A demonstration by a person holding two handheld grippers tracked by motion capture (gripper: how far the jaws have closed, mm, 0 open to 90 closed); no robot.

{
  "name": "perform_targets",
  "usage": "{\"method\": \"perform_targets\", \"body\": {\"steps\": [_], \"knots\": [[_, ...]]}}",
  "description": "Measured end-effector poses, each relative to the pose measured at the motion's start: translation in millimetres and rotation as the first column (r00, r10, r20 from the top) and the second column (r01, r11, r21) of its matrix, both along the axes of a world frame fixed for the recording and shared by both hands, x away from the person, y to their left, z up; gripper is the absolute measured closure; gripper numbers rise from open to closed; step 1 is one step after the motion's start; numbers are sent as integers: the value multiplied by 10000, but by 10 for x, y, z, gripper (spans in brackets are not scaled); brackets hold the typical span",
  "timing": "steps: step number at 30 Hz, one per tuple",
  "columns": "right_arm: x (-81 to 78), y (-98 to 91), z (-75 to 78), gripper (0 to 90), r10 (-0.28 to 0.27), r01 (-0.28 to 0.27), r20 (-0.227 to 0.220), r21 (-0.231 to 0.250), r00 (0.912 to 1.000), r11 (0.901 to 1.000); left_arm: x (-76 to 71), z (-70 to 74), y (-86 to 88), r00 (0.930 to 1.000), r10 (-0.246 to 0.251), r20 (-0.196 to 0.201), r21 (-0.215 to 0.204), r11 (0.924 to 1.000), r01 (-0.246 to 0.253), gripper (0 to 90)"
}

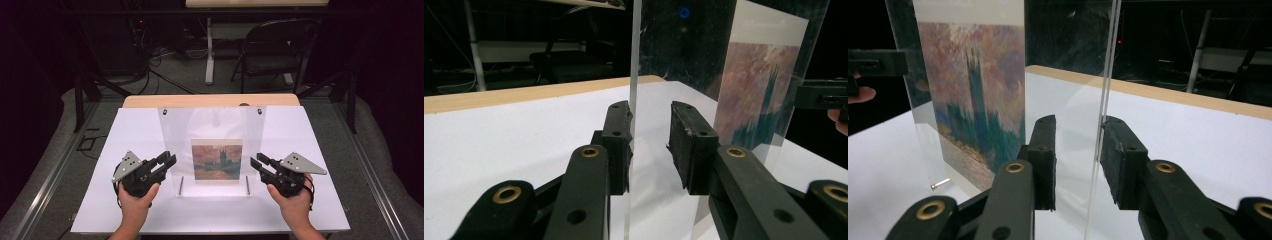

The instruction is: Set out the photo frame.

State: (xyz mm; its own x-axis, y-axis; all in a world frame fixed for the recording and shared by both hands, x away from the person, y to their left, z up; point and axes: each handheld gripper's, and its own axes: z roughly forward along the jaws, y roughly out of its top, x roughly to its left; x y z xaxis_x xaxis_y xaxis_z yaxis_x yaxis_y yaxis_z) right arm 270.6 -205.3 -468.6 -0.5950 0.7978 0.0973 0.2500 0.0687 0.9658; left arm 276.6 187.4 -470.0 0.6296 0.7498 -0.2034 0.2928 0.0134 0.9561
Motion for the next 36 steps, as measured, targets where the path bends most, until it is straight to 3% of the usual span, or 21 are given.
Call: {"method": "perform_targets", "body": {"steps": [6, 13, 21, 28, 32, 36], "knots": [[17, -7, -56, 679, 27, -26, -166, 43, 9999, 10000, 32, -63, 15, 9993, -135, -342, -187, 9997, 129, 696], [29, 2, -75, 663, 127, -127, -333, 19, 9994, 9999, 26, -57, 19, 9989, -155, -444, -152, 9998, 149, 682], [-12, -88, -75, 608, 136, -141, -428, -116, 9990, 9998, -39, -9, 109, 9994, -22, -352, 127, 9999, 27, 592], [-68, -295, -56, 558, -437, 431, -229, -284, 9988, 9987, -68, -7, 278, 9988, 407, -260, 453, 9982, -395, 511], [-65, -417, -78, 491, -858, 842, -367, -449, 9956, 9954, -55, -69, 400, 9955, 906, -290, 661, 9939, -885, 471], [-68, -518, -143, 408, -1359, 1325, -230, -1130, 9905, 9847, -37, -165, 521, 9904, 1307, -441, 835, 9884, -1267, 436]]}}
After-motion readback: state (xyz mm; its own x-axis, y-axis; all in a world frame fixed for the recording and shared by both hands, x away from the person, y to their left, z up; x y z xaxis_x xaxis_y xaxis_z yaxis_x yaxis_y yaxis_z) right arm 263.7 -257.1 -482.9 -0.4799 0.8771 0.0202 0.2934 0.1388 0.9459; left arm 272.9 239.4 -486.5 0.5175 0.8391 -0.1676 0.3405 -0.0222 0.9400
